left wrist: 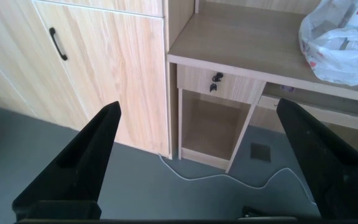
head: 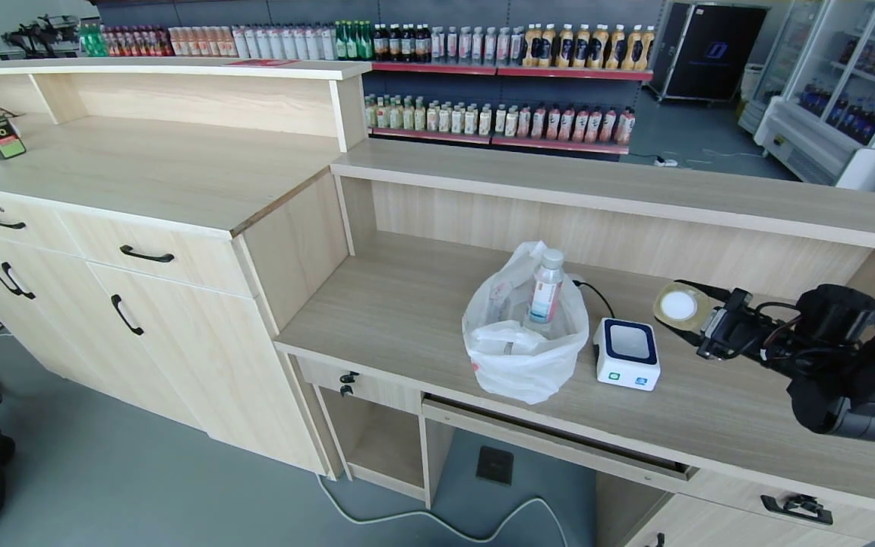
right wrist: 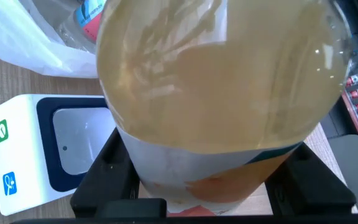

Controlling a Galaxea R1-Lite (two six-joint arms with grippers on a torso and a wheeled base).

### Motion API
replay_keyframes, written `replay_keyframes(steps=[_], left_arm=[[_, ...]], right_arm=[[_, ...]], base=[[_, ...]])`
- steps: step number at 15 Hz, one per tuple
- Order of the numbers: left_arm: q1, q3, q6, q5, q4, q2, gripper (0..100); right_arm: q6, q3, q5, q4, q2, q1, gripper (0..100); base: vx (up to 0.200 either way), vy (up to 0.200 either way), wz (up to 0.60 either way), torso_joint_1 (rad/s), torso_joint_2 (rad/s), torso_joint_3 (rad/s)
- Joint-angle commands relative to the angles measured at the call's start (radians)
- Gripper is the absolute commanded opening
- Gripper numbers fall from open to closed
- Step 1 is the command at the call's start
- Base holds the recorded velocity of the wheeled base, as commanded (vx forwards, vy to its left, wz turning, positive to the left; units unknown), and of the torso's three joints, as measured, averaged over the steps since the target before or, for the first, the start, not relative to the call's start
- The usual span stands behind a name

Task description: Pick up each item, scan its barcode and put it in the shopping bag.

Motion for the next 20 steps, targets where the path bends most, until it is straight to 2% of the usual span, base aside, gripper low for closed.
replay_keyframes(steps=[1, 20], left_arm=[[0.0, 0.0, 0.0, 0.0, 0.0, 0.002, 100], [0.0, 0.0, 0.0, 0.0, 0.0, 0.002, 100]], right_arm=[[0.001, -0.012, 0.0, 0.001, 0.015, -0.004, 0], [0.027, -0.081, 0.0, -0.002, 0.09, 0.037, 0]], base=[[0.0, 0.0, 0.0, 0.0, 0.0, 0.0], [0.0, 0.0, 0.0, 0.0, 0.0, 0.0]])
